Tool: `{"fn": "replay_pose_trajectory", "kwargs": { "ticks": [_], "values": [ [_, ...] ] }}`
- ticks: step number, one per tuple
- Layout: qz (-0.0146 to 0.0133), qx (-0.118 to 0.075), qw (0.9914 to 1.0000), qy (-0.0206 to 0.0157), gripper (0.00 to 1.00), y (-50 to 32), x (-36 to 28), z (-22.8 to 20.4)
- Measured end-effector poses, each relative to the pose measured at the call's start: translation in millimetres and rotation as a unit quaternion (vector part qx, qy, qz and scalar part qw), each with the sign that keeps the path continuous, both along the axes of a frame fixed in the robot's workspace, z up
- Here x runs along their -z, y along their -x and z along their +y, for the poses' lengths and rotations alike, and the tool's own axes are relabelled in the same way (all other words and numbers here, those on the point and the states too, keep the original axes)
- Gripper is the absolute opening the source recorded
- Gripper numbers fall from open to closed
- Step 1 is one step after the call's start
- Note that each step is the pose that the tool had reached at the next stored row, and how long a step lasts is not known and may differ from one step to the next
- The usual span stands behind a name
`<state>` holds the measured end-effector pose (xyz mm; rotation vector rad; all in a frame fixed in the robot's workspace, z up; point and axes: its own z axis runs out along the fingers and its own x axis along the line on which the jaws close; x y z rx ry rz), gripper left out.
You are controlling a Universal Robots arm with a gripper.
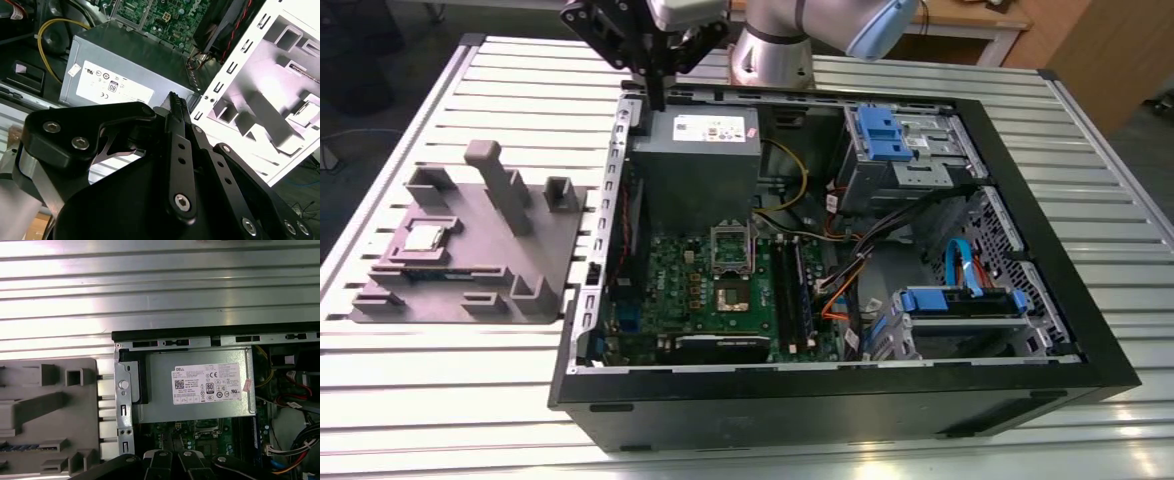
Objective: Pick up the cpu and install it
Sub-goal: 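Reach for the cpu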
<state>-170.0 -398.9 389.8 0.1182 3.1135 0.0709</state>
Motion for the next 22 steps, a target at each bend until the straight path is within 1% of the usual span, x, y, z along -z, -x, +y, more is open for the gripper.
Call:
{"fn": "replay_pose_trajectory", "kwargs": {
  "ticks": [22],
  "values": [
    [0.0003,0.000,1.00000,0.0000,0.10,7.6,1.7,0.0]
  ]
}}
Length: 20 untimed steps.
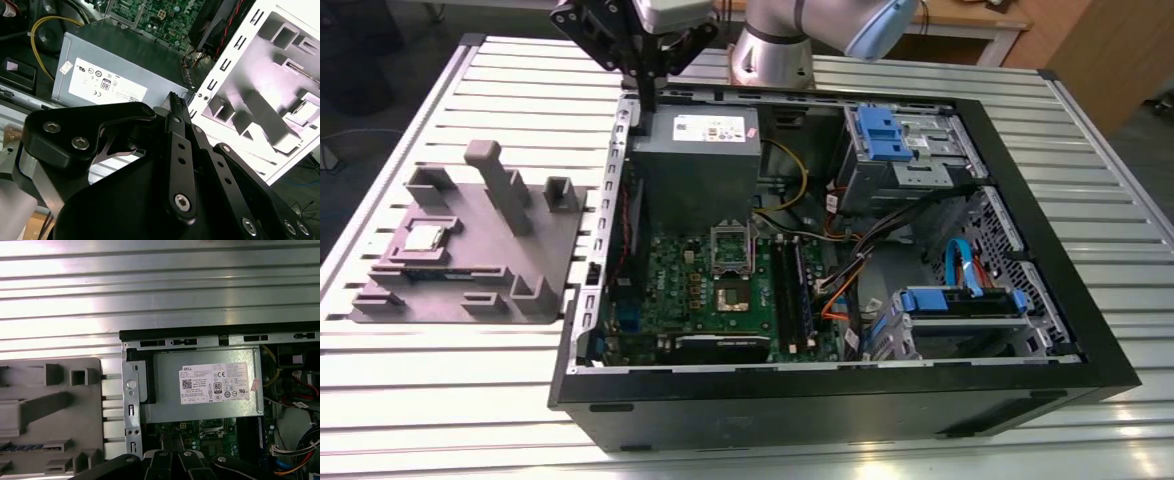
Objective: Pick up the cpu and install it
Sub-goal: 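Reach for the cpu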
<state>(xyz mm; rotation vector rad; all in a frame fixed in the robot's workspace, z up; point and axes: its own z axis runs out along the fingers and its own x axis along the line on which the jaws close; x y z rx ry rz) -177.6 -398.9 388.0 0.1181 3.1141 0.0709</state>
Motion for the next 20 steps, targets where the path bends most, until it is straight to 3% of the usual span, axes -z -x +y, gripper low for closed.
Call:
{"fn": "replay_pose_trajectory", "kwargs": {
  "ticks": [20],
  "values": [
    [0.0006,0.000,1.00000,0.0001,0.10,5.2,1.4,0.0]
  ]
}}
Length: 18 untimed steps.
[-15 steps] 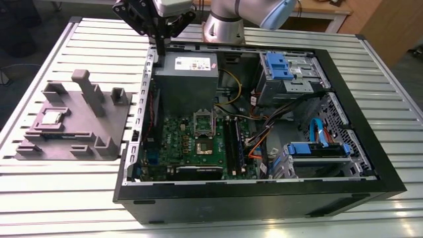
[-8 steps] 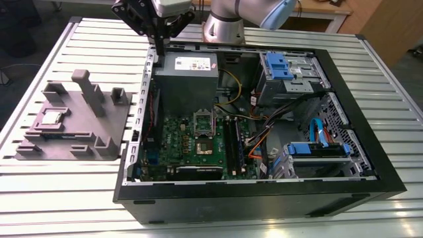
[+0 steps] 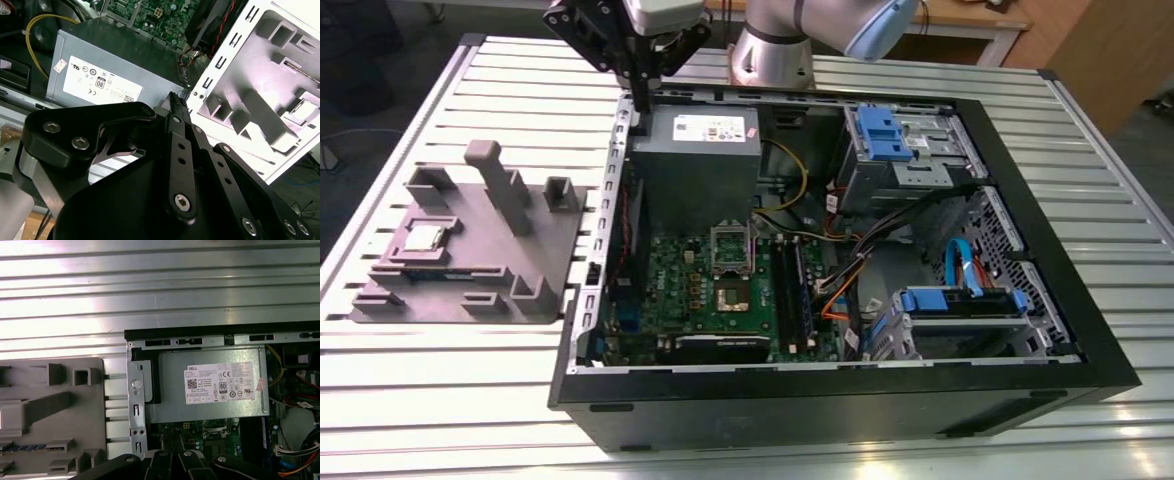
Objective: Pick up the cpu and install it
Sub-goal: 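Reach for the cpu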
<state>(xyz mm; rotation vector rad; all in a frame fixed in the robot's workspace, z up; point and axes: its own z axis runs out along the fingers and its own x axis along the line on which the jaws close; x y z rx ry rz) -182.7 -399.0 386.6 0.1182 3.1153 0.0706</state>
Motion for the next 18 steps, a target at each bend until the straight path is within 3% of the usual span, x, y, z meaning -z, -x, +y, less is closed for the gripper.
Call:
{"fn": "replay_pose_trajectory", "kwargs": {
  "ticks": [14,18],
  "values": [
    [0.0000,0.000,1.00000,-0.0001,0.10,0.7,0.5,0.0],
    [0.0001,0.000,1.00000,0.0000,0.10,4.2,0.5,0.0]
  ]
}}
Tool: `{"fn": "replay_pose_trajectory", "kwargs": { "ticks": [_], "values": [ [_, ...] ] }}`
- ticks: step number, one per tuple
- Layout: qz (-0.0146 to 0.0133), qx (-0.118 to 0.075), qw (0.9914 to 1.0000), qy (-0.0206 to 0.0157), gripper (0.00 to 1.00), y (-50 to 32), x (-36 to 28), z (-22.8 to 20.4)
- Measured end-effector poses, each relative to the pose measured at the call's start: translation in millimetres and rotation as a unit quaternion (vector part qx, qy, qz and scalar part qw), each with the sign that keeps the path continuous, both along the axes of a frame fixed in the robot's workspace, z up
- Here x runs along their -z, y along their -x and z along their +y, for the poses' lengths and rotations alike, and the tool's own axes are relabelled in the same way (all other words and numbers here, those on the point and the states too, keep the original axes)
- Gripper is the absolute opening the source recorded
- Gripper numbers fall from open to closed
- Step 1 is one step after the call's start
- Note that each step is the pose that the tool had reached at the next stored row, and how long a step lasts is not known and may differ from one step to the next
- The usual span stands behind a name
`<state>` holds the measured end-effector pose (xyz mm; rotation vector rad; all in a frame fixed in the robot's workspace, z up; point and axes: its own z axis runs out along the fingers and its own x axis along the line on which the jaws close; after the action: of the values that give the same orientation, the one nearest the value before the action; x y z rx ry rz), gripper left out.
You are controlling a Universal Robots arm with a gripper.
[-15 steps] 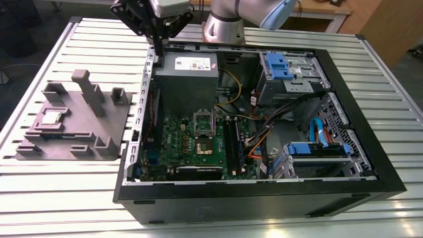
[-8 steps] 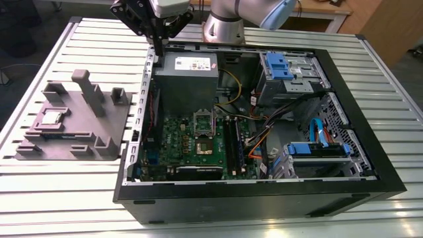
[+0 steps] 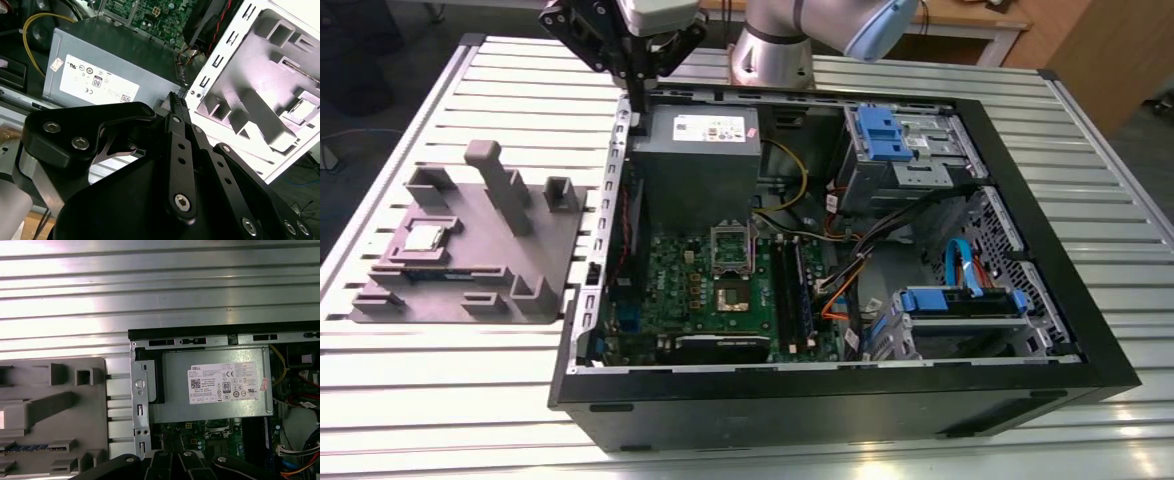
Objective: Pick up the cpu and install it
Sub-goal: 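Reach for the cpu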
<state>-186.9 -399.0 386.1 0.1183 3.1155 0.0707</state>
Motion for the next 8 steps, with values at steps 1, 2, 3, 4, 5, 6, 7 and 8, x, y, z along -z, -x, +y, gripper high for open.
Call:
{"fn": "replay_pose_trajectory", "kwargs": {
  "ticks": [1,2,3,4,5,6,7,8],
  "values": [
    [0.0000,0.000,1.00000,0.0000,0.10,1.3,0.1,0.0],
    [0.0000,0.000,1.00000,0.0000,0.10,2.7,0.3,0.0],
    [0.0000,0.000,1.00000,-0.0001,0.10,4.3,0.4,0.0],
    [0.0000,0.000,1.00000,0.0000,0.10,5.8,0.5,0.0],
    [0.0000,0.000,1.00000,-0.0001,0.10,7.3,0.7,0.0],
    [0.0000,0.000,1.00000,-0.0001,0.10,8.6,0.9,0.0],
    [0.0001,0.000,1.00000,-0.0001,0.10,9.8,1.0,0.0],
    [0.0002,0.000,1.00000,0.0000,0.10,10.9,1.2,0.0]
  ]
}}
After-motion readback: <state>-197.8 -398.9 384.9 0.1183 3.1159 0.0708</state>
